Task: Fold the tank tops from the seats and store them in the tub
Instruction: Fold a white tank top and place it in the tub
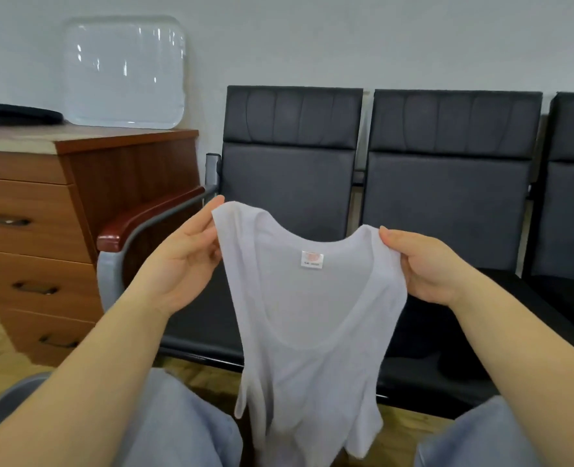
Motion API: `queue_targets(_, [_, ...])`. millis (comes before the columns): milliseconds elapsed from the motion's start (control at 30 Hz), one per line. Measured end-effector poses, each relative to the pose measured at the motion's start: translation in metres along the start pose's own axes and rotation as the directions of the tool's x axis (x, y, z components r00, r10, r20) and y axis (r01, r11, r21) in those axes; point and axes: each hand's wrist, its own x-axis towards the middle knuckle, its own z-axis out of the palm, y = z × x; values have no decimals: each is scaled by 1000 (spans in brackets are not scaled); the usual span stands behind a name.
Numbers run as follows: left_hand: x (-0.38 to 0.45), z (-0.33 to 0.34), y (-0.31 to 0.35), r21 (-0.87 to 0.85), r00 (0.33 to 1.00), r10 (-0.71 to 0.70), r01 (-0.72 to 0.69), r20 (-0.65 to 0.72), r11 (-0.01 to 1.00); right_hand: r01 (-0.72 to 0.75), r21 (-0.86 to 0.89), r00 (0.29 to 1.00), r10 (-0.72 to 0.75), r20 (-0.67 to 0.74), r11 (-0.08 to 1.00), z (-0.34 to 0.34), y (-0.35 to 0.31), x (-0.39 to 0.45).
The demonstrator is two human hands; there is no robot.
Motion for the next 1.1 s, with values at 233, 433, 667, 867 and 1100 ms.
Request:
queue_targets(233, [23,-12,27,110,994,-87,95,-74,989,99,-588,979,-185,-88,802,3,-29,21])
queue_targets(433, [46,-29,-14,256,951,-132,206,-280,944,-37,-938,966,-230,-123,345,10,-29,62])
queue_targets(667, [79,-35,-72,808,954,-70,283,-290,517,-50,-794,881,-348,-320,606,23,42,129])
queue_targets(867, [105,-35,-149,883,948,-266,272,-177,383,-90,-911,966,-189,-179,402,53,140,170])
queue_targets(1100, [115,-56,-229,959,891,-373,283,-260,7,-140,-987,987,-72,-146,79,35,204,222])
